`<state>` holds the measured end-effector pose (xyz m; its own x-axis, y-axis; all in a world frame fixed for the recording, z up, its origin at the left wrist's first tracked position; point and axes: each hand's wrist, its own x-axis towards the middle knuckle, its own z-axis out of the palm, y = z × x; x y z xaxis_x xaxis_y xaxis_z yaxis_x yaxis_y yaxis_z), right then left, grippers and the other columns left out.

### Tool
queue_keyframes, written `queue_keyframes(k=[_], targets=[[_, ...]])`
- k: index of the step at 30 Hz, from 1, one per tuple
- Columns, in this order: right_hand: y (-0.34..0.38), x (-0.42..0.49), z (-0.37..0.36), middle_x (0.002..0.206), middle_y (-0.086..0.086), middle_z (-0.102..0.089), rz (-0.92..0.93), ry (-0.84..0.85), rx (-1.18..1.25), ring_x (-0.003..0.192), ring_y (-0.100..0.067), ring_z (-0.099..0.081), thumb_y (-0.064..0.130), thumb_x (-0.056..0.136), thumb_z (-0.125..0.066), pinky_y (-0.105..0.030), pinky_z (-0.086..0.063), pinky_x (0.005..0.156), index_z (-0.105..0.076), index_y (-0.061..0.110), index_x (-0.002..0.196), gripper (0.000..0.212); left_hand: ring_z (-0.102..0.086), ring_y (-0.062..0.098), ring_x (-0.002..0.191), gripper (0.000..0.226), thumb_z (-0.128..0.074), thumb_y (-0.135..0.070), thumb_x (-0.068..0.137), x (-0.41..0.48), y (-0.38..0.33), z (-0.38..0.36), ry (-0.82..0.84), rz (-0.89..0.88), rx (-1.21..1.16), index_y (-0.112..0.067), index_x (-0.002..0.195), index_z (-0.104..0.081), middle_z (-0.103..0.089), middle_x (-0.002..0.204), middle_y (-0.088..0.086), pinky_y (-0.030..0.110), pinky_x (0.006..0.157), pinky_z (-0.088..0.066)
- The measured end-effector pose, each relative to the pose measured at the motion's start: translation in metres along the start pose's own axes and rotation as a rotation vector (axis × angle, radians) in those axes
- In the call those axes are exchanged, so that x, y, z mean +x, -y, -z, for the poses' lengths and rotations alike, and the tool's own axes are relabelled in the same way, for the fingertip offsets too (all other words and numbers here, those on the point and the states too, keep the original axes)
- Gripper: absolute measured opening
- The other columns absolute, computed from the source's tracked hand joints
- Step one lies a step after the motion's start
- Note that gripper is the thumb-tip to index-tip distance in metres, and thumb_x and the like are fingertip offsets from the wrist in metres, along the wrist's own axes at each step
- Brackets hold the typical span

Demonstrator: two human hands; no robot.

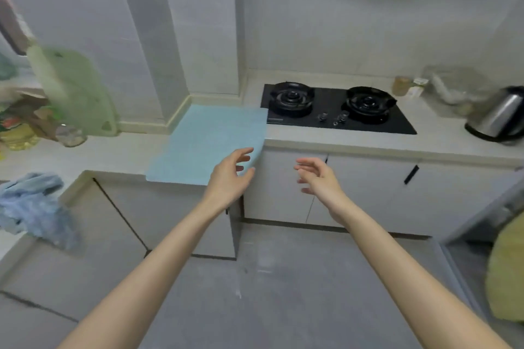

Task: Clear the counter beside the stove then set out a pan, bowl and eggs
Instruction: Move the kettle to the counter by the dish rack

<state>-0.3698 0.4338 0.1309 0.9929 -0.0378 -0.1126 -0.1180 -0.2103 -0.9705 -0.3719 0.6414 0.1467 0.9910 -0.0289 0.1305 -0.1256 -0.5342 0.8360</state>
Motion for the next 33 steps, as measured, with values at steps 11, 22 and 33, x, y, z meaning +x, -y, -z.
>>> queue_keyframes(k=[11,22,33], targets=[[-0.026,0.095,0.156,0.119,0.004,-0.06,-0.055,-0.322,0.038,0.091,-0.011,-0.059,0.009,0.097,-0.047,-0.034,-0.052,0.086,-0.056,0.021,0.119,0.026,-0.058,0.014,0.106,0.045,-0.058,-0.014,0.09,0.16,-0.071,-0.161,0.277,-0.179,-0.049,-0.025,0.133,-0.052,-0.06,0.124,-0.003,0.029,0.095,-0.046],[-0.034,0.211,0.307,0.117,0.005,-0.062,-0.065,-0.57,0.049,0.094,-0.011,-0.059,0.012,0.095,-0.051,-0.036,-0.052,0.087,-0.058,0.03,0.107,0.023,-0.058,0.011,0.105,0.045,-0.058,-0.019,0.091,0.322,-0.158,-0.313,0.496,-0.276,-0.117,-0.029,0.134,-0.05,-0.06,0.124,-0.007,0.028,0.094,-0.046],[-0.067,0.276,0.451,0.115,0.006,-0.063,-0.072,-0.725,0.09,0.09,-0.011,-0.06,0.013,0.096,-0.051,-0.034,-0.052,0.086,-0.057,0.029,0.11,0.022,-0.058,0.011,0.106,0.046,-0.059,-0.019,0.091,0.405,-0.217,-0.46,0.644,-0.294,-0.15,-0.028,0.136,-0.049,-0.059,0.123,-0.008,0.03,0.094,-0.048]])
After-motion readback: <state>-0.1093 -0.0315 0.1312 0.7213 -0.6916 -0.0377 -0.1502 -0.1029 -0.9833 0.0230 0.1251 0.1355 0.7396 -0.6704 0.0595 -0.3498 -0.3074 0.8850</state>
